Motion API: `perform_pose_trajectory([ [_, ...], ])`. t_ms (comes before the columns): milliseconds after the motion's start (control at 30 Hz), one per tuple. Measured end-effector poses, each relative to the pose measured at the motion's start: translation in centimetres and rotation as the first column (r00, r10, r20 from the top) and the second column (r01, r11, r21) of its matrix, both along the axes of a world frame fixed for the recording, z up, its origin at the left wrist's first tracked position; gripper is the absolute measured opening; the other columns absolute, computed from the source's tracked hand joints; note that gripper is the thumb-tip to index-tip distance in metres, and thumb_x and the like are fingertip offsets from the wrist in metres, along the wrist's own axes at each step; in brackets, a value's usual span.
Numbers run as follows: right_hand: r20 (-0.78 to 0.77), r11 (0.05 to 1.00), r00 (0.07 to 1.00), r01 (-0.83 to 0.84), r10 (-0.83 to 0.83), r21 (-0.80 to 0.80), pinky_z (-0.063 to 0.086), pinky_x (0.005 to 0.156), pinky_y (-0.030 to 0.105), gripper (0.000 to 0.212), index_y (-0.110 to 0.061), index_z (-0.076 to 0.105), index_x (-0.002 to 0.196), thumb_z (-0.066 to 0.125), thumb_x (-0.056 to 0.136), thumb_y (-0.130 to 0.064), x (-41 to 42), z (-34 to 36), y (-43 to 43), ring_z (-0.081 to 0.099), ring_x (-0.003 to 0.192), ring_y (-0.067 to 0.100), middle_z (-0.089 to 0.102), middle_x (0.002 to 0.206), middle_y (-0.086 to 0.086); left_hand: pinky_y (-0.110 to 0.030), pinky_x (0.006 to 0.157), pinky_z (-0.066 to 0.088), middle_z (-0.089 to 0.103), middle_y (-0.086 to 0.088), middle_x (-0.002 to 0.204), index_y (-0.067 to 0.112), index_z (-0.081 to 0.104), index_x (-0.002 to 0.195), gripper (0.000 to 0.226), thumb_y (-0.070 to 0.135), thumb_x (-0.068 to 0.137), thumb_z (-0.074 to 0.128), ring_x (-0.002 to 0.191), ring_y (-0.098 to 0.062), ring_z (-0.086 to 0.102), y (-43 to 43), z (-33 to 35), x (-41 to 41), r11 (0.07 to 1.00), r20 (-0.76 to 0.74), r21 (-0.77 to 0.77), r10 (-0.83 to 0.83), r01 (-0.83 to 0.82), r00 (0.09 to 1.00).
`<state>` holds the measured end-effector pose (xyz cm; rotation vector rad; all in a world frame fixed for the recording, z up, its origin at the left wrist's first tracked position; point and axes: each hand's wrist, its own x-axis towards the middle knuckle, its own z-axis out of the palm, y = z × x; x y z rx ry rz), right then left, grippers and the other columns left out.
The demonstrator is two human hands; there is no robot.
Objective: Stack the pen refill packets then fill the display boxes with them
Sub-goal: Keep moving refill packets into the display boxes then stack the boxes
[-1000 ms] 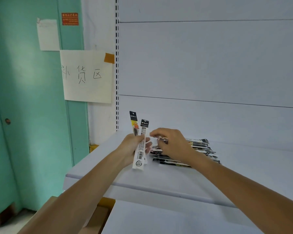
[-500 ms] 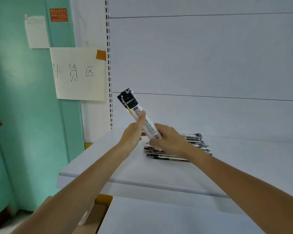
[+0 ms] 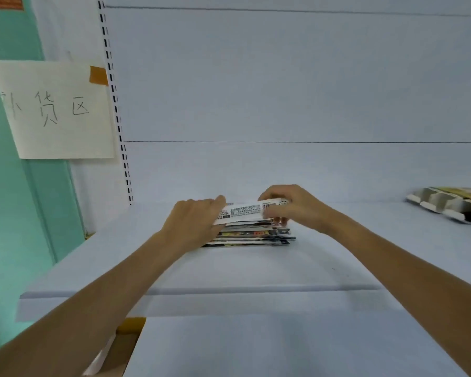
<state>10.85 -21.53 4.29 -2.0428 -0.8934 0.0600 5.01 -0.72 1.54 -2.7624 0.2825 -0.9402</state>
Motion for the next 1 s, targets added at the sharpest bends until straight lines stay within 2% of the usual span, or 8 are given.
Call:
perform_pose_trajectory([
  [133, -0.026, 0.94, 0.972, 0.234, -0.235, 0.248, 0.044, 0.055, 0.022, 0.031, -0.007, 0.063, 0.089, 0.054, 0.091, -0.036, 0.5, -0.9, -1.9, 0.05, 0.055, 0.011, 0.058, 0.071, -0.002, -0.03, 0.071, 0.036, 0.063, -0.003, 0.108, 0.02, 0.045, 0.126, 0.037, 0.036, 0.093, 0.045, 0.097, -0.026, 0.057, -3.2, -0.5, 1.1, 0.962, -0.177, -0.269, 0.004, -0.053, 0.984],
  [233, 0.145, 0.904, 0.899, 0.386, -0.413, 0.184, 0.033, 0.049, 0.013, 0.034, -0.002, 0.06, 0.078, 0.049, 0.094, -0.029, 1.4, -2.1, -2.9, 0.039, 0.051, 0.009, 0.05, 0.062, -0.001, -0.03, 0.068, 0.033, 0.063, -0.003, 0.109, 0.02, 0.045, 0.123, 0.036, 0.039, 0.093, 0.045, 0.098, -0.027, 0.058, -7.1, -0.4, 2.2, 0.99, -0.138, -0.129, 0.032, -0.05, 0.99],
  [333, 0.216, 0.851, 0.823, 0.506, -0.526, 0.143, 0.03, 0.049, 0.022, 0.037, 0.004, 0.057, 0.073, 0.049, 0.092, -0.026, 2.6, -2.5, -5.5, 0.04, 0.057, 0.017, 0.047, 0.062, 0.004, -0.031, 0.065, 0.033, 0.062, -0.003, 0.109, 0.016, 0.042, 0.12, 0.031, 0.036, 0.095, 0.041, 0.097, -0.028, 0.06, -10.6, -0.3, 3.2, 0.998, -0.052, 0.032, 0.051, -0.049, 0.997],
  [500, 0.234, 0.818, 0.793, 0.575, -0.563, 0.019, 0.038, 0.063, 0.031, 0.036, -0.021, 0.051, 0.064, 0.044, 0.094, -0.038, 4.0, -2.1, -14.7, 0.049, 0.071, 0.018, 0.052, 0.069, -0.005, -0.029, 0.065, 0.029, 0.061, 0.0, 0.106, 0.018, 0.046, 0.115, 0.031, 0.041, 0.094, 0.046, 0.094, -0.022, 0.057, -17.0, -0.2, 5.6, 0.963, -0.116, -0.223, -0.183, 0.154, 0.976],
  [600, 0.298, 0.744, 0.703, 0.667, -0.646, 0.04, 0.046, 0.074, 0.03, 0.016, -0.018, 0.066, 0.086, 0.051, 0.09, -0.023, 5.0, -1.5, -23.3, 0.059, 0.084, 0.016, 0.065, 0.087, -0.006, -0.027, 0.065, 0.032, 0.063, 0.004, 0.093, 0.025, 0.051, 0.11, 0.041, 0.053, 0.081, 0.062, 0.081, -0.016, 0.052, -22.9, 0.1, 7.3, 0.891, -0.213, -0.41, -0.304, 0.197, 0.929],
  [700, 0.36, 0.609, 0.551, 0.791, -0.753, 0.063, 0.043, 0.078, 0.027, 0.022, -0.017, 0.067, 0.104, 0.052, 0.087, -0.016, 5.2, -1.1, -32.6, 0.059, 0.094, 0.02, 0.065, 0.1, -0.001, -0.027, 0.07, 0.039, 0.057, 0.01, 0.088, 0.032, 0.052, 0.108, 0.042, 0.059, 0.077, 0.061, 0.083, -0.015, 0.053, -29.8, -0.1, 9.1, 0.836, -0.31, -0.513, -0.391, 0.195, 0.867],
  [800, 0.339, 0.553, 0.501, 0.83, -0.796, 0.072, 0.047, 0.088, 0.034, 0.029, -0.017, 0.062, 0.115, 0.056, 0.086, -0.012, 4.5, -1.9, -41.2, 0.059, 0.097, 0.02, 0.065, 0.109, 0.002, -0.028, 0.069, 0.041, 0.057, 0.009, 0.088, 0.034, 0.053, 0.097, 0.027, 0.057, 0.082, 0.055, 0.08, -0.015, 0.054, -36.5, -0.7, 10.8, 0.774, -0.316, -0.581, -0.501, 0.253, 0.805],
  [1000, 0.285, 0.414, 0.404, 0.91, -0.869, -0.027, 0.038, 0.103, 0.037, 0.044, -0.016, 0.045, 0.136, 0.05, 0.094, -0.028, 2.9, -4.6, -53.3, 0.048, 0.121, 0.022, 0.054, 0.132, 0.004, -0.032, 0.081, 0.045, 0.06, 0.004, 0.115, 0.033, 0.05, 0.114, 0.037, 0.056, 0.085, 0.052, 0.093, -0.017, 0.055, -48.0, -1.8, 13.5, 0.73, -0.366, -0.584, -0.627, 0.355, 0.687],
])
